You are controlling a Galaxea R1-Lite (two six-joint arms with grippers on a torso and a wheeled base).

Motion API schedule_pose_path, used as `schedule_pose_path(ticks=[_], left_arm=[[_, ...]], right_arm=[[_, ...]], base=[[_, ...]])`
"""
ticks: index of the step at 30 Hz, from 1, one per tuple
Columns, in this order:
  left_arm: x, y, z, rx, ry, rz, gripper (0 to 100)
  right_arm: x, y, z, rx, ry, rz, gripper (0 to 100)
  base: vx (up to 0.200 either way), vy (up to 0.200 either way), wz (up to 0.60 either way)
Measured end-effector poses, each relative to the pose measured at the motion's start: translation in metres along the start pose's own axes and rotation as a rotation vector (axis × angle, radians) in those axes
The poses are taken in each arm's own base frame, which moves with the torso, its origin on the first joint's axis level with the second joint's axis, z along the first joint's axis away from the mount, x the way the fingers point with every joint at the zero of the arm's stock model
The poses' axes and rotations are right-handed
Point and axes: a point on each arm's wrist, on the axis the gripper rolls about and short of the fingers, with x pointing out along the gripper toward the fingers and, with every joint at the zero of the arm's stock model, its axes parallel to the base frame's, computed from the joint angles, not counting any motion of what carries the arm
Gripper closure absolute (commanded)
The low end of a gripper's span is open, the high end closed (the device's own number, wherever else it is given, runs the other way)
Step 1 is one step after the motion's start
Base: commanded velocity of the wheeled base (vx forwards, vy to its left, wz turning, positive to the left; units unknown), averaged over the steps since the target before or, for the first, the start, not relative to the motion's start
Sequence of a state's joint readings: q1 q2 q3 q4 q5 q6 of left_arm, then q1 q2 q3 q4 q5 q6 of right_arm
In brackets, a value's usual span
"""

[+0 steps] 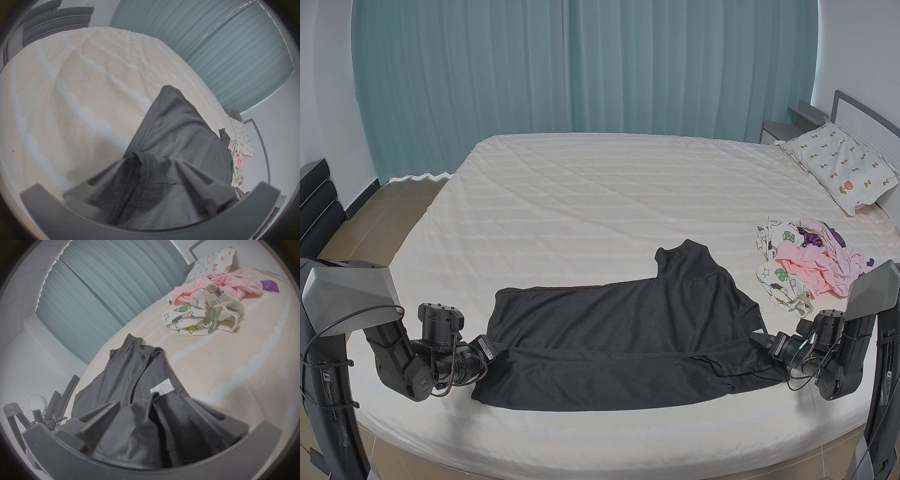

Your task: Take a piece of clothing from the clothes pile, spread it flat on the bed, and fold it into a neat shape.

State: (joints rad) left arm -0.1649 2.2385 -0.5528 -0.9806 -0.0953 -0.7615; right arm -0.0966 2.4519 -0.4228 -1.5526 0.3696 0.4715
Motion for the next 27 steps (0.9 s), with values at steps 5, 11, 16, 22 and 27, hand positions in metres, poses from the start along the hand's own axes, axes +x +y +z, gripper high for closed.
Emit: schedule_pose_path(ticks=[5, 11, 16, 22, 27], left_arm=[[-0.001, 0.002, 0.0, -0.005, 0.0, 0.003, 0], [-0.008, 0.006, 0.008, -0.024, -0.024, 0.012, 0], [-0.018, 0.011, 0.013, -0.053, -0.045, 0.019, 0], [-0.02, 0.011, 0.014, -0.058, -0.047, 0.021, 0], [-0.021, 0.01, 0.014, -0.055, -0.052, 0.016, 0]], right_arm=[[-0.003, -0.003, 0.002, 0.057, -0.01, -0.009, 0], [-0.015, -0.007, 0.015, 0.213, -0.054, -0.02, 0], [-0.026, -0.005, 0.024, 0.269, -0.084, -0.018, 0], [-0.031, -0.003, 0.025, 0.273, -0.085, -0.017, 0], [-0.033, -0.002, 0.025, 0.284, -0.084, -0.017, 0]], base=[[0.0, 0.0, 0.0], [0.0, 0.0, 0.0], [0.0, -0.08, 0.0], [0.0, -0.2, 0.0], [0.0, 0.0, 0.0]])
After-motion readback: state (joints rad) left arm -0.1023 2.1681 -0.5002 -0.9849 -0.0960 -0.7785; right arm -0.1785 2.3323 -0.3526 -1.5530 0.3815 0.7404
